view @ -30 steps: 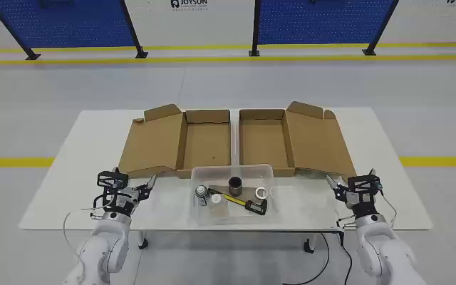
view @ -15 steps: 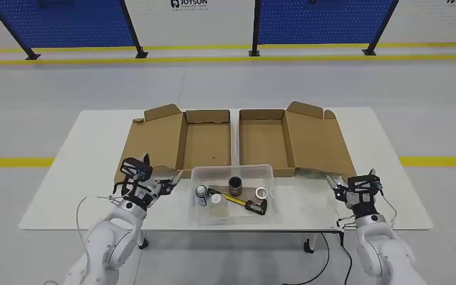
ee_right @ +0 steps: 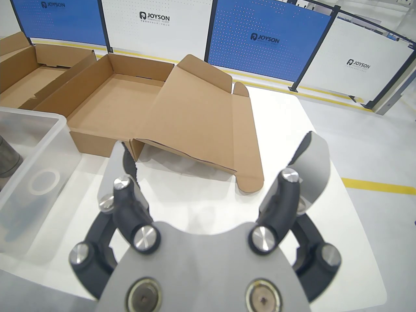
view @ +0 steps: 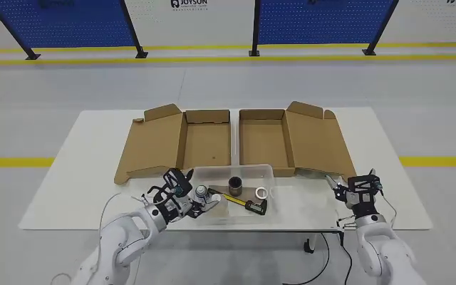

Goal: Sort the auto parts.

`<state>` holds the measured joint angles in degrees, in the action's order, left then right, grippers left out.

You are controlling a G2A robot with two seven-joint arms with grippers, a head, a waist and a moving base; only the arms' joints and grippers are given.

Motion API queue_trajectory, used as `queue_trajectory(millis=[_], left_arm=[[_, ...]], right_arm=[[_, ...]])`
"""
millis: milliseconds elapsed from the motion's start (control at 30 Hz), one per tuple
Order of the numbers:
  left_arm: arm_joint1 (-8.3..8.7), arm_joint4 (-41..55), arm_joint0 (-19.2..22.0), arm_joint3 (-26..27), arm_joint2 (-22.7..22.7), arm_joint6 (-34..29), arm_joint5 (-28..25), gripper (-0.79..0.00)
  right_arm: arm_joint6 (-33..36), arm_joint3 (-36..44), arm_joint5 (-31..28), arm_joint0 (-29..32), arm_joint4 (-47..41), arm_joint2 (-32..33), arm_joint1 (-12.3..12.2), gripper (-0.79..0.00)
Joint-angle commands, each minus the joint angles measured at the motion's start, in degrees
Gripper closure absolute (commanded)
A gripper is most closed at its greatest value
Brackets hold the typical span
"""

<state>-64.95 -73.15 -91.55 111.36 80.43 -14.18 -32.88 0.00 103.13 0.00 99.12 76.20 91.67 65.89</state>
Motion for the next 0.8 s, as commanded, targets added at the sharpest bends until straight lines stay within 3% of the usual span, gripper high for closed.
queue_trajectory(millis=[0,267,767], left_arm=[[-0.11,-0.76,0.57,-1.22,-1.69,-0.23,0.44,-0.785],[-0.55,-2.83,3.12,-6.32,-6.41,-1.16,2.76,-0.785],[-0.56,-2.25,4.8,-9.57,-9.02,-2.31,2.15,-0.785]], right_arm=[[0.0,0.0,0.0,0.0,0.0,0.0,0.0,-0.785],[0.0,0.0,0.0,0.0,0.0,0.0,0.0,-0.785],[0.0,0.0,0.0,0.0,0.0,0.0,0.0,-0.785]])
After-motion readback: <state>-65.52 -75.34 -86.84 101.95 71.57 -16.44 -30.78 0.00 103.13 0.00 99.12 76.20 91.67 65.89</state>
